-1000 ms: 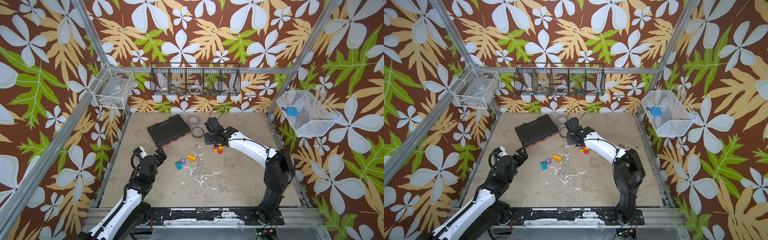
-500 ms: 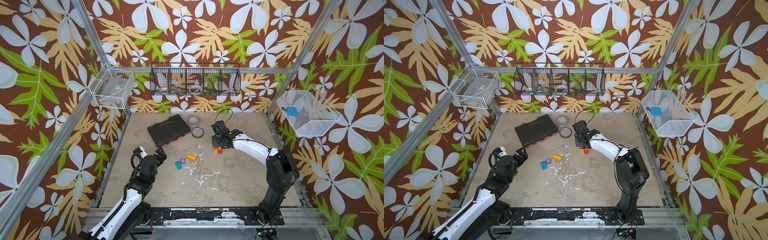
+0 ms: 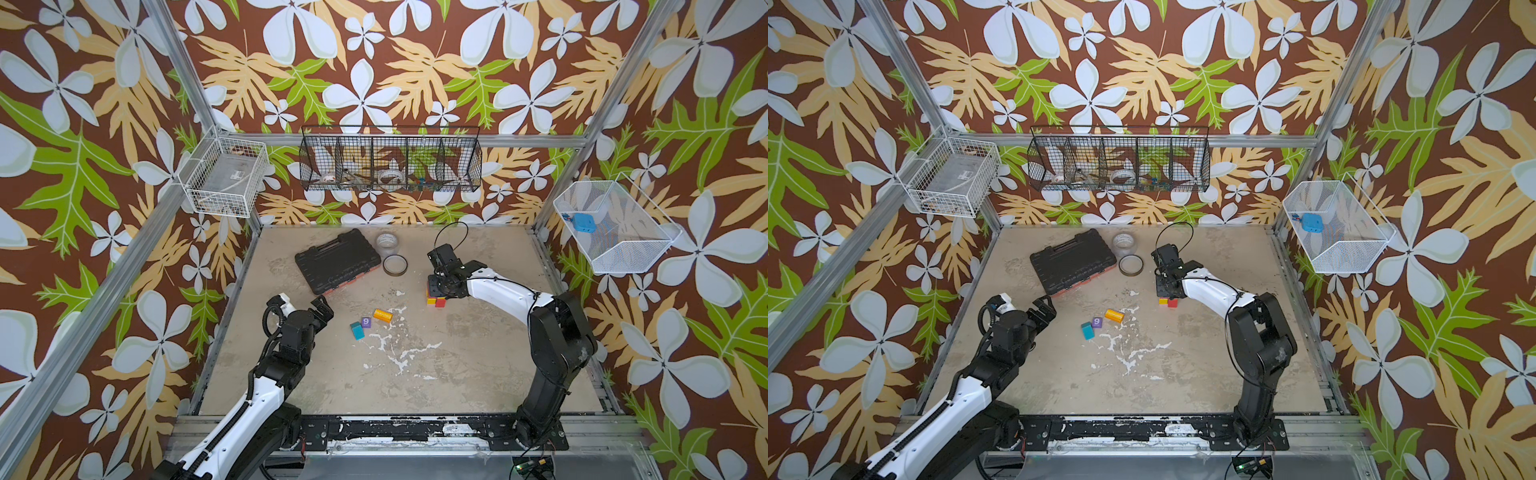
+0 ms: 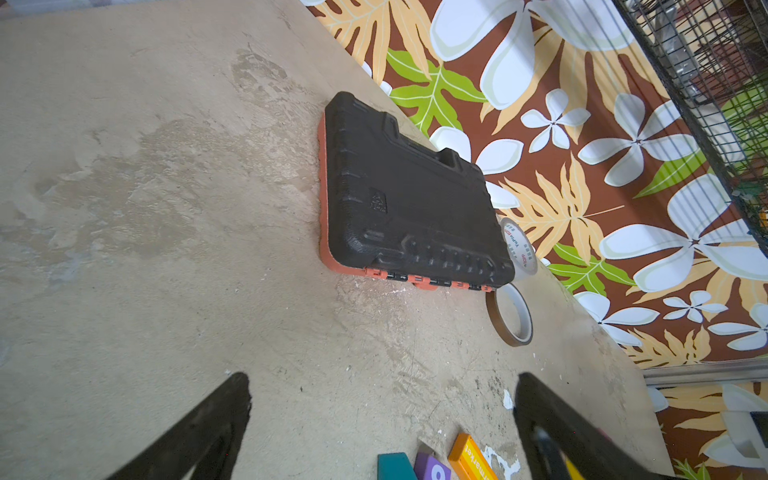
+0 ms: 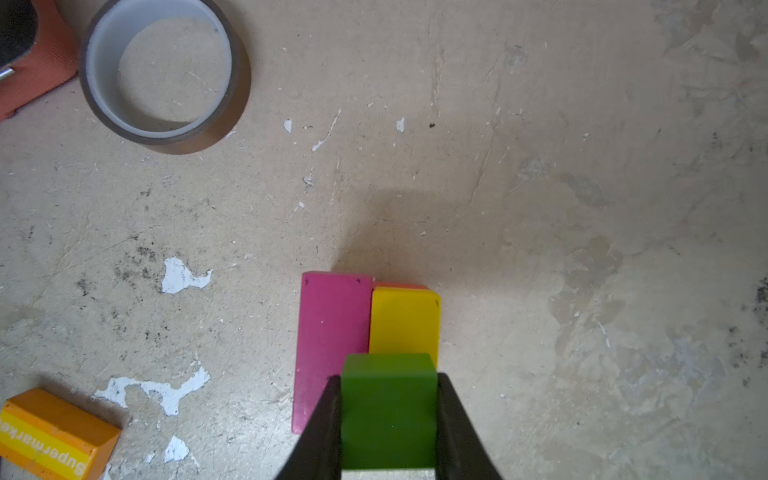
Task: Build the wood block tower
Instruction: 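Lower the green cube onto the yellow block with the right gripper, then open the right gripper and raise it off the green cube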
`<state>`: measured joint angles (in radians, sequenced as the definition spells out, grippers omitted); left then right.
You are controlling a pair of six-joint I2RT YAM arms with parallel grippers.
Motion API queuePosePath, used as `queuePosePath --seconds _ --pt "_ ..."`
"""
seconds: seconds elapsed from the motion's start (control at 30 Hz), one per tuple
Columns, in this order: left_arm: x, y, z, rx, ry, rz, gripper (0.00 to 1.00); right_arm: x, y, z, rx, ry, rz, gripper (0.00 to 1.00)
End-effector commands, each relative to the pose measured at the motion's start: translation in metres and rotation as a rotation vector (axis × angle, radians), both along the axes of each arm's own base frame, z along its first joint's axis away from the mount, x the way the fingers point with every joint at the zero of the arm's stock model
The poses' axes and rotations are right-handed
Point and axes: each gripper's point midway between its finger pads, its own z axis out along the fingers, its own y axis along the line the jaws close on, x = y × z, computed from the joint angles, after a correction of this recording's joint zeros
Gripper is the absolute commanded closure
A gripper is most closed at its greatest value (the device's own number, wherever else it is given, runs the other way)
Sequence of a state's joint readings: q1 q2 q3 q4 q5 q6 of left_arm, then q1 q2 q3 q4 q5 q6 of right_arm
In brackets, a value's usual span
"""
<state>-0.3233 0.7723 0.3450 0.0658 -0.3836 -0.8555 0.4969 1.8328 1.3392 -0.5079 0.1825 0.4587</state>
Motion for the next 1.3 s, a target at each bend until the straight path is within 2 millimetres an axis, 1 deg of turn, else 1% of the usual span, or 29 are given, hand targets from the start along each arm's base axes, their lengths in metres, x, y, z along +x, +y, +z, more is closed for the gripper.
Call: queuePosePath --seconds 0.0,0.5,0.63,0.83,0.97,1.1,1.17,1.2,1.27 --pt "0.003 -0.001 0.006 -0.002 -0.026 -0.007 0.0 0.005 0.002 0.0 0.01 -0.008 0.005 0.75" --pt "0.003 -0.002 0.007 -0.006 -0.029 -0.009 0.0 0.01 -0.004 0.001 0.014 -0.009 -0.009 0.7" --pt "0.003 -0.002 0.007 -0.005 -0.028 -0.01 0.0 0.011 -0.003 -0.002 0.015 0.0 -0.008 0.69" --pt "0.003 -0.003 0.007 -0.006 -0.029 -0.012 0.0 0.013 -0.007 -0.001 0.016 -0.002 -0.017 0.62" --pt "0.003 -0.002 0.007 -0.005 -0.028 -0.011 0.0 0.013 -0.007 0.0 0.023 -0.001 -0.016 0.53" --pt "0.003 -0.002 0.007 -0.006 -0.028 -0.012 0.0 0.013 -0.006 0.0 0.03 -0.001 -0.016 0.47" --pt "0.003 -0.002 0.008 -0.005 -0.029 -0.011 0.0 0.013 -0.007 0.007 0.038 -0.018 -0.027 0.45" --pt "0.003 -0.002 0.008 -0.005 -0.03 -0.011 0.0 0.013 -0.007 0.014 0.046 -0.037 -0.037 0.43" --pt "0.002 -0.002 0.007 -0.005 -0.03 -0.01 0.0 0.016 -0.01 0.035 0.073 -0.098 -0.065 0.38"
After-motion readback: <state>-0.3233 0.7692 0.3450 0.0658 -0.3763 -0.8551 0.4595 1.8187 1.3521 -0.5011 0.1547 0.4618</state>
